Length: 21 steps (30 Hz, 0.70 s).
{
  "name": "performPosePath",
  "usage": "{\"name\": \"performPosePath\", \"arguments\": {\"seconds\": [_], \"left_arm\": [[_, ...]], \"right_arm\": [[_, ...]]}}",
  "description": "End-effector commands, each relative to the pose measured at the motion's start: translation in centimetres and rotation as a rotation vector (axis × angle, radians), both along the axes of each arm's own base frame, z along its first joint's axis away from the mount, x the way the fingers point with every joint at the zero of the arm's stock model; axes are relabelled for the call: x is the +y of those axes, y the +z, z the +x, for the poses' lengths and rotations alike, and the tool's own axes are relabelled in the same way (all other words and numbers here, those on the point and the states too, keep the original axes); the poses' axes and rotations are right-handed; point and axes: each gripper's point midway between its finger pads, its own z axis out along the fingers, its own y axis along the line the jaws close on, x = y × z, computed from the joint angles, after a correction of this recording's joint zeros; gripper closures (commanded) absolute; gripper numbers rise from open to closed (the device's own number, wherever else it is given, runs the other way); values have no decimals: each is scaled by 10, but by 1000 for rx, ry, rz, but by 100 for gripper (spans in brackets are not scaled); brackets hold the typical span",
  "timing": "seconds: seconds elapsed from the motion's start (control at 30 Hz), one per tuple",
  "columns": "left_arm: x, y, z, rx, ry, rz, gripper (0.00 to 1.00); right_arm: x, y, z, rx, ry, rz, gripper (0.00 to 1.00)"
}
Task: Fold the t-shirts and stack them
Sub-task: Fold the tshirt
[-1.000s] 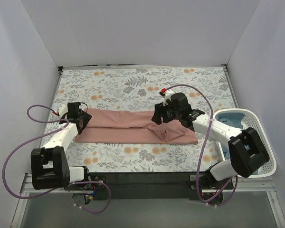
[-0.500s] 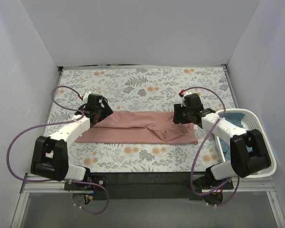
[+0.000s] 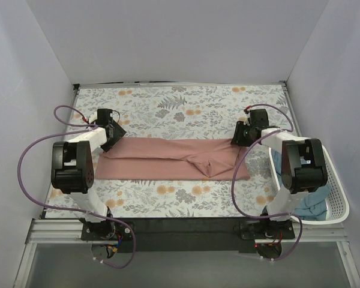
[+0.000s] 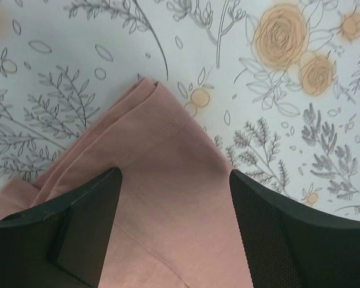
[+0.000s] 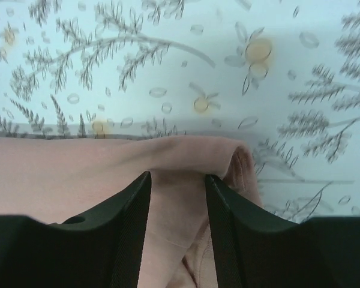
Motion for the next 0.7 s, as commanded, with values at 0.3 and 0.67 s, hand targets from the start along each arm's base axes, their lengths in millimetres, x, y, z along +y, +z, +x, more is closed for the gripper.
{"name": "performPosePath", "arguments": {"seconds": [0.3,0.67], "left_arm": [[27,-39,31,118,74,-33,28],[15,69,36,-119,-3,38,17]], "right_arm": [[-22,-22,75,6,-42,51,58],[20,77,68,-185,138,64,45]]}}
